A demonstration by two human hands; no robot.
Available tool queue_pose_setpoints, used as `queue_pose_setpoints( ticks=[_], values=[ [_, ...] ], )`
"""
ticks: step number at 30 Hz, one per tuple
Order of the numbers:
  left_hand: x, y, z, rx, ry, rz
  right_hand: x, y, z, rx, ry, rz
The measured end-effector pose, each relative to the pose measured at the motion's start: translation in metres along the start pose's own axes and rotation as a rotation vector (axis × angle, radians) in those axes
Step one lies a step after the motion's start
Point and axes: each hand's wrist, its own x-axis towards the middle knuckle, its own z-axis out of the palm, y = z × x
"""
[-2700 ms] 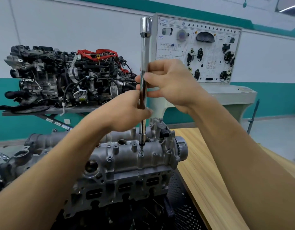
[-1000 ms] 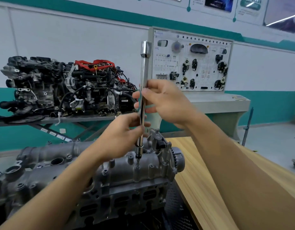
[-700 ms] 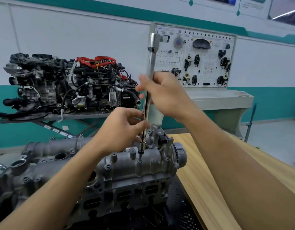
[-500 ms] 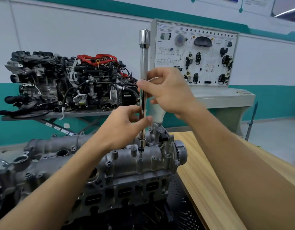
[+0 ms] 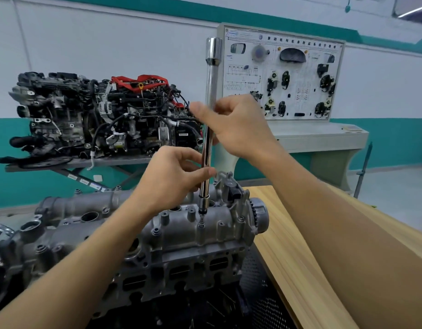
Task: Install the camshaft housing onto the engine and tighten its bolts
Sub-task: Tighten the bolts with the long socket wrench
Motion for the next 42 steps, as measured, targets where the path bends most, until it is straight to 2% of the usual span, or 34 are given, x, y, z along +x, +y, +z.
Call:
queue_pose_setpoints(
  ticks=[3,4,6,8,10,13,15,17,19,20,21,23,25,27,29,31,33,35,38,39,40,42],
  values=[
    [0.002,0.003,-0.006,-0.022,-0.158,-0.018,0.001,0.001,-0.009,0.205,-0.203,0.102],
    [0.004,0.003,-0.009,0.019,-0.207,-0.021,0.0,0.001,-0.011,0.232,-0.221,0.095],
    [0.005,0.005,-0.007,0.182,-0.201,0.007,-0.001,0.001,-0.009,0.138,-0.119,0.034],
    [0.002,0.005,0.0,0.311,-0.065,0.025,0.001,0.005,-0.004,0.037,0.011,-0.01],
    [0.001,0.003,0.005,0.284,0.011,0.017,0.001,0.007,-0.004,0.048,-0.008,0.003],
    [0.003,0.008,-0.001,0.138,-0.157,-0.046,-0.001,0.006,-0.01,0.276,-0.212,0.088],
    [0.006,0.01,-0.006,0.075,-0.262,-0.105,-0.002,0.004,-0.011,0.386,-0.254,0.098],
    [0.006,0.011,-0.004,0.182,-0.214,-0.072,0.0,0.003,-0.006,0.17,-0.093,0.02],
    [0.001,0.012,0.005,0.341,-0.047,-0.007,0.001,0.006,0.0,-0.078,0.083,-0.06],
    [-0.002,0.011,0.008,0.378,0.021,0.018,0.002,0.005,0.002,-0.106,0.109,-0.074],
    [-0.003,0.011,0.009,0.378,0.042,0.036,0.003,0.004,0.003,-0.101,0.088,-0.068],
    [-0.002,0.011,0.005,0.285,-0.062,0.031,0.004,0.003,-0.005,-0.015,-0.07,0.019],
    [0.001,0.012,0.0,0.164,-0.176,-0.003,0.004,0.003,-0.014,0.2,-0.308,0.108],
    [0.003,0.011,0.001,0.167,-0.18,-0.01,0.002,0.003,-0.019,0.356,-0.396,0.129],
    [0.002,0.008,0.009,0.276,-0.042,0.024,0.001,0.002,-0.014,0.234,-0.267,0.064],
    [-0.002,0.007,0.014,0.37,0.127,0.051,0.004,0.004,-0.005,-0.09,-0.053,-0.074],
    [-0.004,0.006,0.014,0.374,0.17,0.062,0.002,0.004,-0.001,-0.233,0.09,-0.103],
    [-0.001,0.008,0.008,0.272,0.043,0.032,0.002,0.005,-0.008,-0.103,0.012,-0.015],
    [0.005,0.01,-0.005,0.078,-0.195,-0.05,-0.004,0.002,-0.023,0.286,-0.307,0.122],
    [0.006,0.011,-0.006,-0.015,-0.262,-0.101,-0.005,0.0,-0.026,0.343,-0.352,0.122],
    [0.006,0.01,-0.006,-0.083,-0.303,-0.146,-0.006,-0.001,-0.027,0.337,-0.343,0.105],
    [0.004,0.006,0.001,-0.08,-0.305,-0.151,-0.007,-0.003,-0.02,0.14,-0.182,0.033]
  ],
)
